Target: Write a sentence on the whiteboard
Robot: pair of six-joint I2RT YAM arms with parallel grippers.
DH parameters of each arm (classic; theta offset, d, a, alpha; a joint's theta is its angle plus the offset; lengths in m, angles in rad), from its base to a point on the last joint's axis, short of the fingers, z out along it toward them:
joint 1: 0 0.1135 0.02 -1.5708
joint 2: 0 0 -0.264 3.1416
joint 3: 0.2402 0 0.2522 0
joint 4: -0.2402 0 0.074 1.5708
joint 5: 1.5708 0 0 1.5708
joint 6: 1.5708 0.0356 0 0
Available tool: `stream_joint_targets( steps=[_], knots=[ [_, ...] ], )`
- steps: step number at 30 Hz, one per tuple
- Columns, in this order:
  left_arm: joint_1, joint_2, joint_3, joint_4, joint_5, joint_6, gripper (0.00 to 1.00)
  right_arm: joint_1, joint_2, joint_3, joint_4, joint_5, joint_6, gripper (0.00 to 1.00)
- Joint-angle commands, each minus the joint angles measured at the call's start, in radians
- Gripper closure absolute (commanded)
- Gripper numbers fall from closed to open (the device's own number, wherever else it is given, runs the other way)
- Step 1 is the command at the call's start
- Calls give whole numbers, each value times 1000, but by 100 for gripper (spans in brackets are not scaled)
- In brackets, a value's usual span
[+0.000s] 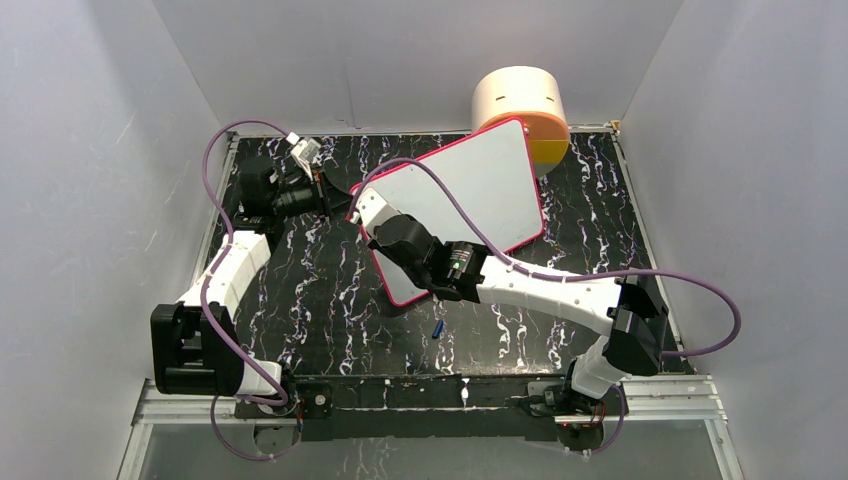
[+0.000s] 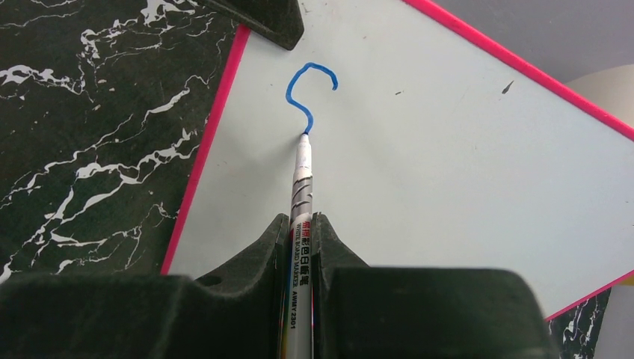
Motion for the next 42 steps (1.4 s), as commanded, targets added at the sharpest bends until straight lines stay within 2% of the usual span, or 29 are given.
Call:
stream_joint_targets(
  steps=[1, 32, 42],
  knots=[
    [-22, 3, -16, -19, 18, 53, 100, 2, -18, 20, -28, -15, 28, 100],
    [-26, 6, -17, -19, 18, 52, 100, 16, 18, 68, 59, -51, 48, 100],
    [-26, 3, -14, -34, 2, 64, 100, 16, -53, 20, 83, -79, 59, 100]
  ],
)
